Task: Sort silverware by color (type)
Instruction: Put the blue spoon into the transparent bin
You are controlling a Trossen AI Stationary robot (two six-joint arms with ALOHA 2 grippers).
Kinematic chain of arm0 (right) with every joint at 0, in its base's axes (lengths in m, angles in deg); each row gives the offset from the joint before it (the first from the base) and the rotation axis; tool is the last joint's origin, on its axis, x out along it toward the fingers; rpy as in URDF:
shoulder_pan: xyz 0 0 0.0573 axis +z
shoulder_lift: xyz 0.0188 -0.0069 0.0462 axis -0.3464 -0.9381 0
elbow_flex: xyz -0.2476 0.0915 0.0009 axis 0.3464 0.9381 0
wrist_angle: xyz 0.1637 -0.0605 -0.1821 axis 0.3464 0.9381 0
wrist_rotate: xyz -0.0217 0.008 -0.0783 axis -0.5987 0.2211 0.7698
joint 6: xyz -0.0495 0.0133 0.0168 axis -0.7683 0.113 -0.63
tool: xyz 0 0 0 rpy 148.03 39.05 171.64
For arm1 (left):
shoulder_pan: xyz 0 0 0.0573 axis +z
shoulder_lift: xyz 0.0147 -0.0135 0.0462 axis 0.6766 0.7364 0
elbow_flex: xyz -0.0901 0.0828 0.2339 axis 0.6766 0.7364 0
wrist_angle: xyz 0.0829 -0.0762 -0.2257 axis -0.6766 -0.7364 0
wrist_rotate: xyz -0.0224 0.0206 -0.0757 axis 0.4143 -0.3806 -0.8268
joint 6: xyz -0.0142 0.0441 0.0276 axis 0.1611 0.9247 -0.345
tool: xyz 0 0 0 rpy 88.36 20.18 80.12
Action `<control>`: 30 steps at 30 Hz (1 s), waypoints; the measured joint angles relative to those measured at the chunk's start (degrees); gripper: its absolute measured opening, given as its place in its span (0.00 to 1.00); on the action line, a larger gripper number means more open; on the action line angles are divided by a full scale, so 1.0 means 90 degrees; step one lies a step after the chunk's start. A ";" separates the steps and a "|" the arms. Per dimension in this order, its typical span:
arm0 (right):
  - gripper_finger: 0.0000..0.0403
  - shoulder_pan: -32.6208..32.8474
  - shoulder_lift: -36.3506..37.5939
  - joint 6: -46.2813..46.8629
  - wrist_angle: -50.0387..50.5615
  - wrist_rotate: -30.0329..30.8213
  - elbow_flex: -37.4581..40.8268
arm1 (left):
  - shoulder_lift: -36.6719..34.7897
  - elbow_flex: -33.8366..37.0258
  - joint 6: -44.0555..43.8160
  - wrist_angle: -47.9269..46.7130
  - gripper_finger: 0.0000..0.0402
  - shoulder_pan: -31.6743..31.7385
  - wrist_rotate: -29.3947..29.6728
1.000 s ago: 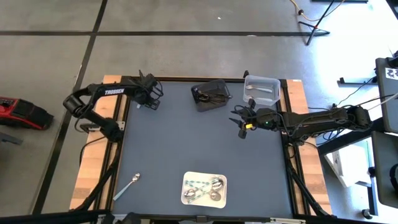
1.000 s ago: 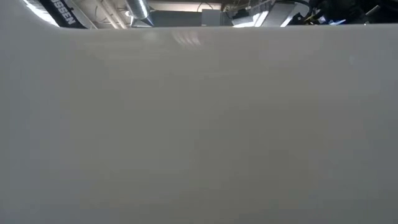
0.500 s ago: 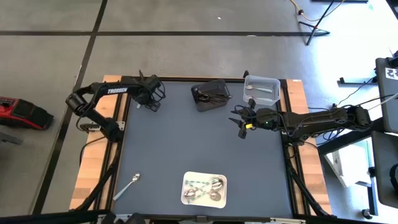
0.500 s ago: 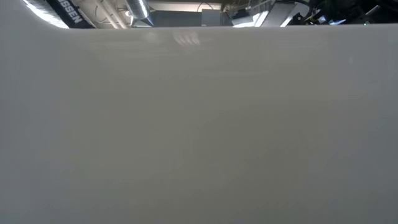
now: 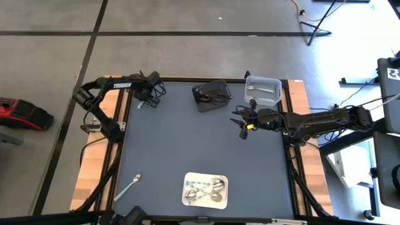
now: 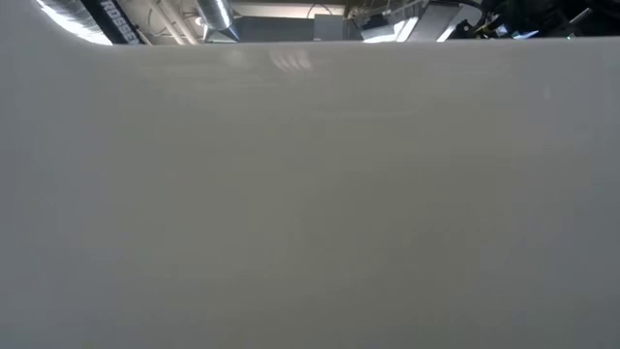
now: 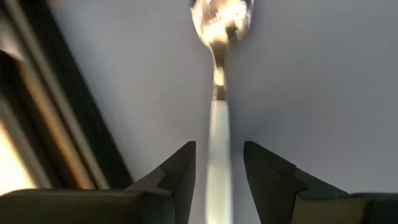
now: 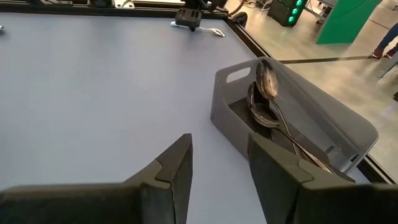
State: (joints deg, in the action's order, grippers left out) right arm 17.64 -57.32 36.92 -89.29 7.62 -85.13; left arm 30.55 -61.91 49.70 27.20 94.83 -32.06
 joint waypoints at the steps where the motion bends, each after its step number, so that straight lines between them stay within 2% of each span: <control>1: 0.35 0.0000 -0.0001 -0.0001 0.0002 0.0000 0.0000 | 0.0089 -0.0073 -0.0009 -0.0032 0.33 -0.0037 0.0132; 5: 0.35 0.0000 -0.0001 -0.0002 0.0000 -0.0002 0.0000 | 0.0371 -0.0258 -0.0083 -0.0170 0.32 -0.0109 0.0224; 10: 0.35 0.0005 -0.0001 -0.0002 0.0006 -0.0152 0.0000 | 0.0401 -0.0347 0.0254 -0.0367 0.29 -0.0090 -0.0248; 19: 0.35 0.0005 -0.0001 0.0093 0.0010 -0.0299 0.0000 | 0.0403 -0.0363 0.0748 -0.0526 0.06 -0.0092 -0.0619; 24: 0.35 0.0002 -0.0001 0.0093 0.0005 -0.0359 0.0000 | 0.0341 -0.0340 0.0887 -0.0530 0.06 -0.0246 -0.0394; 30: 0.35 0.0002 -0.0001 0.0144 0.0010 -0.0618 0.0000 | -0.0196 -0.0318 0.0907 -0.0563 0.09 -0.0748 -0.0643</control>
State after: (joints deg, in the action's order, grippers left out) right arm 17.66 -57.33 38.21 -89.20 2.06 -85.13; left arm 28.78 -64.77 57.86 22.13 88.10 -37.85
